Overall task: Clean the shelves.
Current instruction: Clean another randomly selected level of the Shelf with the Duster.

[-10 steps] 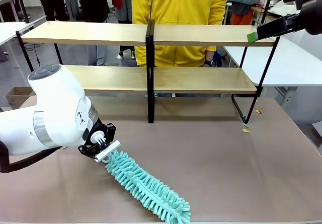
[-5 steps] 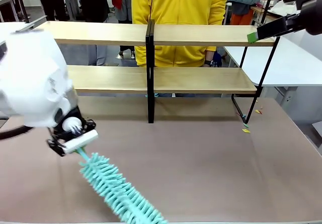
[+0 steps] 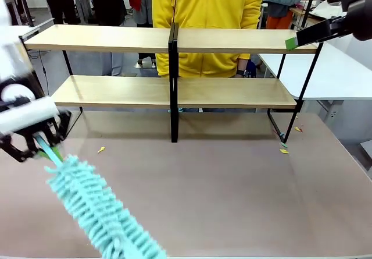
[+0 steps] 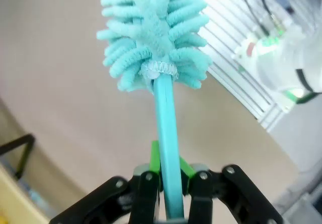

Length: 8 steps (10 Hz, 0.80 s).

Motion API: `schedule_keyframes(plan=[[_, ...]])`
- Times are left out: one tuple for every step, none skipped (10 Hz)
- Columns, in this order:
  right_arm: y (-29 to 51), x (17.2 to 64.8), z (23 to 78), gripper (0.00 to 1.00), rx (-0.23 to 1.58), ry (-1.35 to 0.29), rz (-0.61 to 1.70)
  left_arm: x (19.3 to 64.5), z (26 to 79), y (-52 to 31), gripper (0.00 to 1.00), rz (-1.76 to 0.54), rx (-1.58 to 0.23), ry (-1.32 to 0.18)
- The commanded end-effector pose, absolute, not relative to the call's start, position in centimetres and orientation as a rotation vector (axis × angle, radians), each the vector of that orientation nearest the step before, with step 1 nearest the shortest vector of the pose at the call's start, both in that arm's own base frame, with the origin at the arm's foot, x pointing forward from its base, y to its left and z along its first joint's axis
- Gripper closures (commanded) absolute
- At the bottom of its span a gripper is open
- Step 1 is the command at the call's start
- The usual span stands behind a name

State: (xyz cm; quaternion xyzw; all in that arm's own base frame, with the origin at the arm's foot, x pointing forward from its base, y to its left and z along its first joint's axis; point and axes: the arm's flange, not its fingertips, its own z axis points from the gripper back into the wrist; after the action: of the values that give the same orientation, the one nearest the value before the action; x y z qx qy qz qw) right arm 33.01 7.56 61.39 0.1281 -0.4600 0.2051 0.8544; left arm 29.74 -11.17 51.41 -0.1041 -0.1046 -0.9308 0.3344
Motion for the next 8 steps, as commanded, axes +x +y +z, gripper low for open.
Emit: schedule_keyframes(plan=[[7.5,33.1,61.5,0.00,0.270,-0.970,0.431,30.8,52.9,-9.9,1.00,-2.279,-0.318,-0.416],[7.5,33.1,61.5,0.00,0.270,-0.970,0.431,31.2,54.4,-8.2,1.00,-2.208,-0.349,-0.498],[7.5,33.1,61.5,0.00,0.270,-0.970,0.431,30.5,56.2,-6.0,1.00,-2.116,-0.340,-0.559],[7.5,33.1,61.5,0.00,0.270,-0.970,0.431,30.0,58.2,-3.5,1.00,-2.030,-0.333,-0.578],[7.5,33.1,61.5,0.00,0.270,-0.970,0.431,29.1,59.7,-0.8,1.00,-1.980,-0.352,-0.597],[7.5,33.1,61.5,0.00,0.270,-0.970,0.431,28.3,60.9,2.5,1.00,-1.910,-0.365,-0.634],[7.5,33.1,61.5,0.00,0.270,-0.970,0.431,27.7,60.8,5.3,1.00,-1.828,-0.400,-0.685],[7.5,33.1,61.5,0.00,0.270,-0.970,0.431,27.5,60.3,7.8,1.00,-1.782,-0.449,-0.757]])
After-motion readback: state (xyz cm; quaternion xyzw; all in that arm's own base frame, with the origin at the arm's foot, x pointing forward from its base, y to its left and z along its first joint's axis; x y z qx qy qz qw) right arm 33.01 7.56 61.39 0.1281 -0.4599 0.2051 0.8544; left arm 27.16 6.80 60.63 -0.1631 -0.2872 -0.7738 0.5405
